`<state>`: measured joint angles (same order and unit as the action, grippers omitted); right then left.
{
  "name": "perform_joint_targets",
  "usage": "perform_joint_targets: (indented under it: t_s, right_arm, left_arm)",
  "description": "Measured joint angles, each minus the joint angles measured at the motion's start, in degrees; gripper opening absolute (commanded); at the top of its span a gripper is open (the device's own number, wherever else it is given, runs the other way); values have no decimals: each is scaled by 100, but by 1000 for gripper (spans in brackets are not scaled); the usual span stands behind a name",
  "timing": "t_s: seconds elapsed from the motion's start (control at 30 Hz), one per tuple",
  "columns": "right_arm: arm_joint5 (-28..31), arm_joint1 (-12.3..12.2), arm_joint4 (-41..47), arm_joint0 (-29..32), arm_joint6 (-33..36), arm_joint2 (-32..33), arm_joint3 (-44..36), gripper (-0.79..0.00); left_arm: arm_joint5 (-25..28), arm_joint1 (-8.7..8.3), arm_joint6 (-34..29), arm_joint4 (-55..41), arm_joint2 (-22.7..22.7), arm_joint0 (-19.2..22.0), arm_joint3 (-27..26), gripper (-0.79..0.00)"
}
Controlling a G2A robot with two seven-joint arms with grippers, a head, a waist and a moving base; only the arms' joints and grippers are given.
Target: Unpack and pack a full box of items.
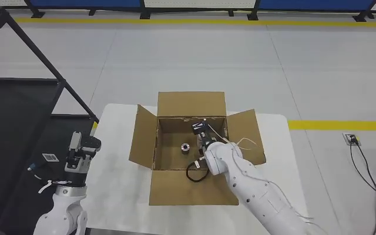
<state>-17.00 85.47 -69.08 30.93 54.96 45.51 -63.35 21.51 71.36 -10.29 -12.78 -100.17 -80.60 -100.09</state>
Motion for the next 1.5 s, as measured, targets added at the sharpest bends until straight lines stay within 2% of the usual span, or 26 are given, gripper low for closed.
perform_joint_targets:
  t_s: [0.13,0.23,0.33,0.47,0.67,0.77,0.9,1.07,1.23,1.33,1.5]
  right_arm:
    - [17,-30,-21,144,3,186,-326,-182]
    - [81,-103,-94,372,93,403,-752,-132]
    - [184,-205,-179,703,188,699,-1351,0]
    - [324,-356,-216,1294,292,1215,-2391,0]
    - [878,-579,407,2386,353,2383,-4131,0]
    - [1170,-650,972,2819,254,2998,-4701,0]
    - [1403,-720,1730,3220,48,3790,-5062,0]
    - [1663,-818,2702,3338,141,4839,-4896,0]
    - [2080,-967,3898,2798,1122,5642,-3756,0]
    - [2445,-1063,4407,2316,1776,5760,-2863,0]
    - [2892,-1170,4766,1755,2338,5616,-1853,0]
  left_arm:
    - [-8,1,-29,16,16,-21,-65,0]
    - [7,-2,-121,57,37,-49,-171,0]
    - [10,-10,-279,137,72,-75,-286,0]
    - [-130,-43,-776,354,176,-70,-398,0]
    - [-331,-98,-1549,798,392,21,-472,0]
    - [-476,-119,-1805,998,527,123,-460,0]
    - [-555,-139,-2093,1268,751,265,-501,0]
    - [-668,-137,-2204,1498,1122,486,-589,0]
    - [-844,-122,-2326,1806,1600,816,-511,0]
    - [-957,-110,-2361,1947,1846,1017,-384,0]
    - [-1141,-100,-2520,2095,2150,1276,-183,0]
